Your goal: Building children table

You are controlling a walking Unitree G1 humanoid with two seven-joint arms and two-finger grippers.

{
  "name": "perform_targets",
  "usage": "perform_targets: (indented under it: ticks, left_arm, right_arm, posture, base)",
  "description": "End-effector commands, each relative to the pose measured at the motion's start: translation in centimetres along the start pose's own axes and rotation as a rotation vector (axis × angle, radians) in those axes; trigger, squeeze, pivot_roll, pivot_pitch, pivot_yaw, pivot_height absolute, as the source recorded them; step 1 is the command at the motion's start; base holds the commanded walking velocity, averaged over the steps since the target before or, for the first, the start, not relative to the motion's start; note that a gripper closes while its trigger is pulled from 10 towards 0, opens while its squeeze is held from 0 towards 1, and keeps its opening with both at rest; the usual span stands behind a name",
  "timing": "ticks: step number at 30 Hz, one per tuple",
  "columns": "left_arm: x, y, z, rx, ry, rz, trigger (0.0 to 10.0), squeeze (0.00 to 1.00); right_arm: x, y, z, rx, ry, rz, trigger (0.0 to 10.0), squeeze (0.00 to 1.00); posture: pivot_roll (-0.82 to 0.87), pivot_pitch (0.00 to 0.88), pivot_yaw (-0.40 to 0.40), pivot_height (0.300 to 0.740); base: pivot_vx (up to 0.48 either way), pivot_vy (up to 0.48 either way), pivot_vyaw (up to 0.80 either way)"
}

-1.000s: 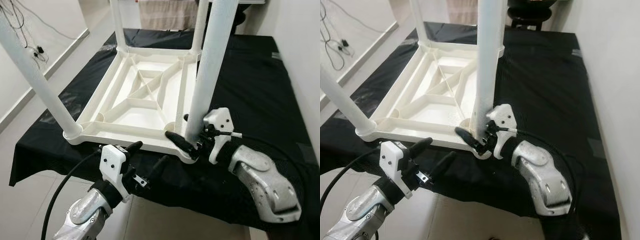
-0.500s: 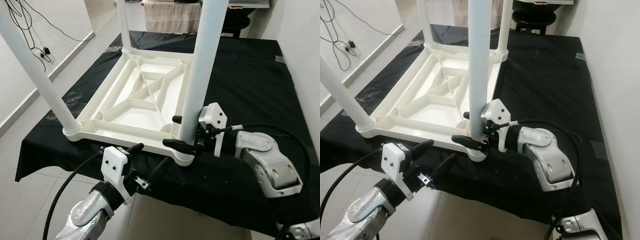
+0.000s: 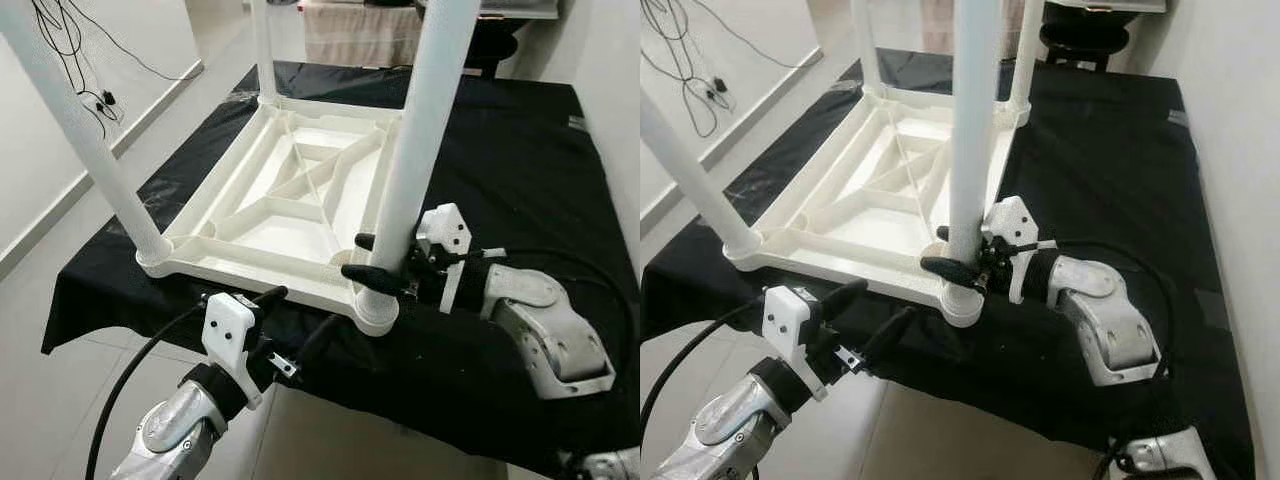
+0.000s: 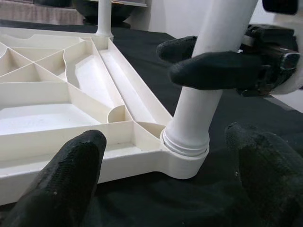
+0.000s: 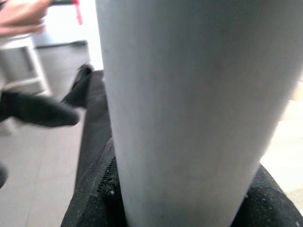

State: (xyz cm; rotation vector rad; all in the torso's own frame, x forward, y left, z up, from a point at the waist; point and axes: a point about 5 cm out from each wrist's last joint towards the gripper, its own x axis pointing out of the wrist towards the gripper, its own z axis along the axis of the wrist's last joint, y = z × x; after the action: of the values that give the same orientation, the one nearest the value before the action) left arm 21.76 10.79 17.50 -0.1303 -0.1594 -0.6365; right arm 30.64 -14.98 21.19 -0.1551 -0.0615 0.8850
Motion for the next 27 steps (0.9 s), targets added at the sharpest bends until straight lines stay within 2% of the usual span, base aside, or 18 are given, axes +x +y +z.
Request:
perform_targets:
  ticks: [1,2,3,4,5,6,7,8,13,15,16,17,18,21,22,24,25,27]
  left_arm:
    - [-0.2,0.1,0.0,-0.007,-0.005,0.003,10.0,0.0]
    - [-0.2,0.2,0.0,-0.006,-0.005,0.004,10.0,0.0]
    - [-0.2,0.2,0.0,-0.006,-0.005,0.004,10.0,0.0]
    - [-0.2,0.2,0.0,-0.006,-0.006,0.005,10.0,0.0]
    - [-0.2,0.2,0.0,-0.006,-0.006,0.005,10.0,0.0]
    - [-0.2,0.2,0.0,-0.006,-0.006,0.005,10.0,0.0]
    - [-0.1,0.3,-0.1,-0.008,-0.005,0.0,10.0,0.0]
    - [-0.1,0.3,-0.1,-0.009,-0.004,-0.001,10.0,0.0]
    - [-0.1,0.2,-0.1,-0.009,-0.005,-0.004,10.0,0.0]
    - [-0.1,0.3,0.0,-0.006,-0.007,0.002,10.0,0.0]
    - [-0.1,0.3,0.0,-0.004,-0.007,0.005,10.0,0.0]
    - [-0.1,0.3,0.0,-0.004,-0.007,0.005,10.0,0.0]
    - [-0.1,0.3,0.0,-0.004,-0.008,0.006,10.0,0.0]
    - [-0.1,0.3,-0.1,-0.005,-0.008,0.005,10.0,0.0]
    - [-0.1,0.3,-0.1,-0.006,-0.008,0.004,10.0,0.0]
    - [-0.1,0.3,-0.1,-0.006,-0.008,0.004,10.0,0.0]
    - [-0.1,0.2,-0.1,-0.008,-0.008,0.002,10.0,0.0]
    - [-0.1,0.2,-0.1,-0.01,-0.007,0.0,10.0,0.0]
  right_arm:
    - [-1.7,-2.8,-2.1,0.112,0.058,-0.437,0.0,0.0]
    - [-3.7,-4.0,-3.2,0.132,0.111,-0.766,0.0,0.0]
    - [-3.7,-4.0,-3.2,0.132,0.111,-0.766,0.0,0.0]
    - [-5.4,-4.6,-4.1,0.138,0.16,-0.99,0.0,0.0]
    - [-6.5,-4.8,-4.6,0.132,0.193,-1.105,0.0,0.0]
    - [-6.5,-4.8,-4.6,0.132,0.193,-1.105,0.0,0.0]
    - [-6.8,-3.9,-5.0,0.08,0.219,-1.049,0.0,0.0]
    - [-6.8,-3.5,-5.1,0.068,0.222,-1.019,0.0,0.0]
    - [-6.0,-3.9,-4.4,0.069,0.189,-1.007,0.0,0.0]
    - [-5.1,-3.5,-4.2,0.072,0.187,-0.974,0.0,0.0]
    - [-4.8,-3.3,-4.2,0.073,0.193,-0.959,5.8,0.0]
    - [-4.8,-3.3,-4.2,0.073,0.193,-0.959,5.8,0.0]
    - [-4.0,-2.8,-4.1,0.084,0.184,-0.933,10.0,0.0]
    - [-3.3,-2.3,-3.9,0.098,0.171,-0.917,10.0,0.0]
    - [-2.6,-1.9,-3.3,0.104,0.124,-0.862,10.0,0.21]
    - [-2.6,-1.9,-3.3,0.104,0.124,-0.862,10.0,0.21]
    - [-1.8,-1.4,-2.4,0.113,0.06,-0.774,10.0,1.0]
    - [-0.3,-0.2,-0.4,0.142,-0.071,-0.555,10.0,1.0]
  posture:
    - [-0.04,0.187,-0.002,0.74]
    - [-0.05,0.189,0.006,0.74]
    - [-0.05,0.189,0.006,0.74]
    - [-0.05,0.188,0.006,0.74]
    - [-0.05,0.188,0.006,0.74]
    - [-0.05,0.188,0.006,0.74]
    - [-0.06,0.184,0.014,0.74]
    - [-0.06,0.184,0.014,0.74]
    - [-0.05,0.18,0.003,0.74]
    - [-0.04,0.179,0.001,0.74]
    - [-0.05,0.179,0.002,0.74]
    - [-0.05,0.179,0.002,0.74]
    - [-0.05,0.179,0.002,0.74]
    - [-0.05,0.179,0.002,0.74]
    - [-0.05,0.179,0.005,0.74]
    - [-0.05,0.179,0.005,0.74]
    - [-0.05,0.18,0.006,0.74]
    - [-0.05,0.18,0.006,0.74]
  base:
    - [0.0,0.0,0.0]
    - [0.0,0.0,0.0]
    - [0.0,0.0,0.0]
    - [0.0,0.0,0.0]
    - [0.0,0.0,0.0]
    - [0.0,0.0,0.0]
    - [0.0,0.0,0.0]
    - [0.0,0.0,0.0]
    - [0.0,0.0,0.0]
    - [0.0,0.0,0.0]
    - [0.0,0.0,0.0]
    - [0.0,0.0,0.0]
    - [0.0,0.0,0.0]
    - [0.0,0.0,0.0]
    - [0.0,0.0,0.0]
    - [0.0,0.0,0.0]
    - [0.0,0.0,0.0]
    - [0.0,0.0,0.0]
